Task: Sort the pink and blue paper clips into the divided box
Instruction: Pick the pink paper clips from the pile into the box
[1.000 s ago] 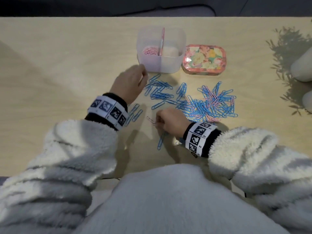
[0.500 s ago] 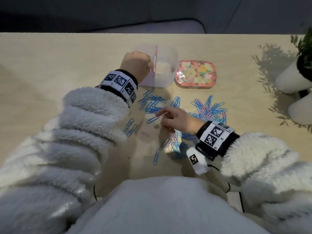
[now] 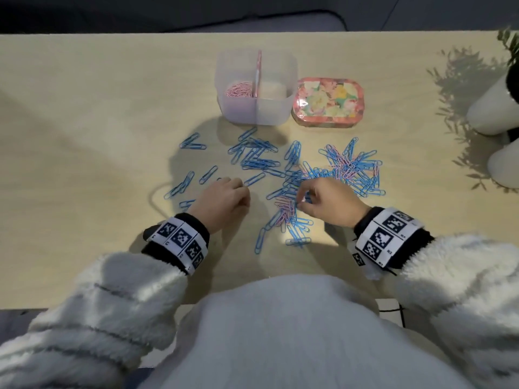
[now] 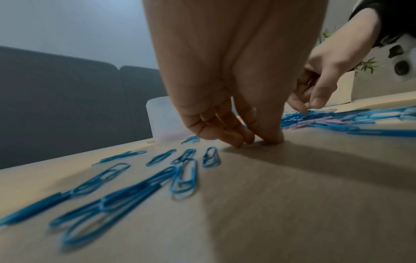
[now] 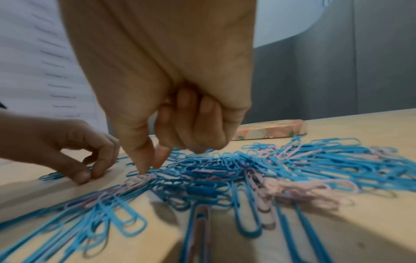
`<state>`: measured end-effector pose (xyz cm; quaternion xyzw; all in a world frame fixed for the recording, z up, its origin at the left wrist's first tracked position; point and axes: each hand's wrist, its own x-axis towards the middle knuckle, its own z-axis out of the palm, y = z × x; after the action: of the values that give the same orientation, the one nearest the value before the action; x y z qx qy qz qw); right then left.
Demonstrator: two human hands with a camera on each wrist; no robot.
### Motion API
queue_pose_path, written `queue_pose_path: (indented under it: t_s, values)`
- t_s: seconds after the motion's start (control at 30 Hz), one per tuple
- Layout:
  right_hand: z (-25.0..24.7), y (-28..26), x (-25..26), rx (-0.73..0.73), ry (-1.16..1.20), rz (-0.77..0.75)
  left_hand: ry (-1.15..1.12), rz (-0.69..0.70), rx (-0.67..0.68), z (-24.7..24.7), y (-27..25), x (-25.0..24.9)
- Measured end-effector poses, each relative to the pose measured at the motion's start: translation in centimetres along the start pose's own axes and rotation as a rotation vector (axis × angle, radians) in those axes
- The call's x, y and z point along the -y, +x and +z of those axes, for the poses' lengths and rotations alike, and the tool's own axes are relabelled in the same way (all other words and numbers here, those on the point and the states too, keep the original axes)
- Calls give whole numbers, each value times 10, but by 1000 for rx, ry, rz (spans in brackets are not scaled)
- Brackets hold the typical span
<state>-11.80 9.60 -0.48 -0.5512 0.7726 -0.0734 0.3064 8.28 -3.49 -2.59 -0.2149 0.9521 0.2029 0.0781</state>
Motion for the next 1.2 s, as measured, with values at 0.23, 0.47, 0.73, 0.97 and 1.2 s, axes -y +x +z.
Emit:
queue_pose_path:
  t_s: [0.23,0.47,0.73,0.97,1.2]
  values:
    - [12,-3,10,-88,-127,-198,-68,-85,11,0,1,-16]
    - [18,-4,-4,-75,-119,-83,-751,-376,84,11,8,-41]
    - [17,-13,-14,-115,-72,-53,-225,-262,100,14,0,-31]
    - [18,-19,-13,-123,-23,-36,-229,-202,-28,7,4,-36]
    - [19,-19,-12,-144,-86,-53,-133,-177,33,20,22,-63]
